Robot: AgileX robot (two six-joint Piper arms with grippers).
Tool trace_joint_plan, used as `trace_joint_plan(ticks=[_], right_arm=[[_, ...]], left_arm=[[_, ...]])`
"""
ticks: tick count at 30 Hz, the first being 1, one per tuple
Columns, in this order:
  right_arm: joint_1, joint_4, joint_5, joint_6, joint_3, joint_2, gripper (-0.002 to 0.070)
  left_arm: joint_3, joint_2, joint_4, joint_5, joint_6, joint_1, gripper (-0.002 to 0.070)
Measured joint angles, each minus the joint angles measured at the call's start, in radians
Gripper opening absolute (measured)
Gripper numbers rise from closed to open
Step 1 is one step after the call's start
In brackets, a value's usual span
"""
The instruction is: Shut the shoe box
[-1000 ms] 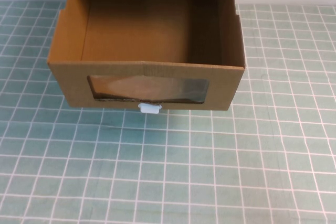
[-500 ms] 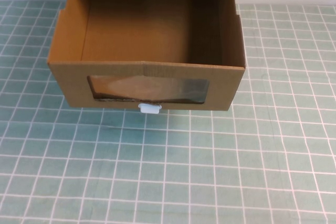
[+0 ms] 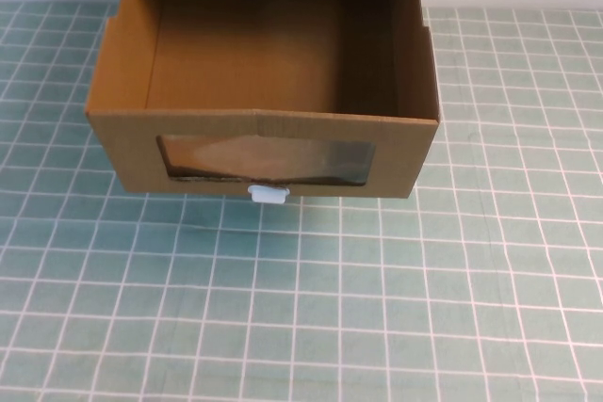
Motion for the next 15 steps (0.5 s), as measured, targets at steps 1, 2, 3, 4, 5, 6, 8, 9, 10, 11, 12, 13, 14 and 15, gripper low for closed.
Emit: trace_joint_plan(ticks=[1, 2, 3, 4, 5, 6, 8, 9, 10, 11, 12, 13, 14, 15], right_arm=[[0.000, 0.000, 0.075, 0.001, -0.058, 0.050, -0.0014], [0.000, 0.000, 0.138, 0.001, -0.113, 0.092, -0.0014], [0.000, 0.000, 0.219, 0.002, -0.164, 0.144, -0.0014], [0.000, -0.004, 0.297, 0.004, -0.209, 0.196, -0.0014], [0.000, -0.012, 0.370, 0.003, -0.240, 0.236, -0.0014], [0.000, -0.018, 0.434, 0.003, -0.270, 0.285, -0.0014], [0.000, -0.024, 0.522, 0.003, -0.301, 0.368, -0.0014], [0.000, -0.028, 0.554, 0.003, -0.306, 0.410, -0.0014], [0.000, -0.030, 0.585, 0.003, -0.306, 0.449, -0.0014], [0.000, -0.037, 0.609, 0.003, -0.306, 0.485, -0.0014], [0.000, -0.053, 0.633, 0.003, -0.306, 0.517, -0.0014], [0.000, -0.072, 0.648, 0.003, -0.306, 0.549, -0.0014], [0.000, -0.088, 0.658, 0.003, -0.306, 0.573, -0.0014], [0.000, -0.101, 0.666, 0.003, -0.304, 0.599, -0.0014]], left_arm=[[-0.048, 0.043, 0.000, 0.079, 0.000, 0.000, -0.0005], [-0.085, 0.073, 0.000, 0.143, 0.000, 0.000, -0.0005], [-0.129, 0.112, 0.000, 0.225, 0.000, 0.000, -0.0005], [-0.169, 0.152, 0.000, 0.305, 0.000, 0.000, -0.0005], [-0.204, 0.184, 0.000, 0.366, 0.000, 0.000, -0.0005], [-0.233, 0.225, 0.000, 0.439, -0.005, 0.000, -0.0005], [-0.266, 0.294, 0.000, 0.562, -0.009, 0.000, -0.0005], [-0.270, 0.329, 0.005, 0.604, -0.009, 0.000, -0.0005], [-0.270, 0.361, 0.014, 0.641, -0.003, 0.000, -0.0005], [-0.270, 0.390, 0.028, 0.667, 0.001, 0.000, -0.0005], [-0.266, 0.416, 0.037, 0.689, 0.003, 0.000, -0.0005], [-0.262, 0.441, 0.044, 0.700, 0.005, 0.000, -0.0005], [-0.259, 0.459, 0.046, 0.704, 0.005, 0.000, -0.0005], [-0.259, 0.482, 0.048, 0.711, 0.006, 0.000, -0.0005]])
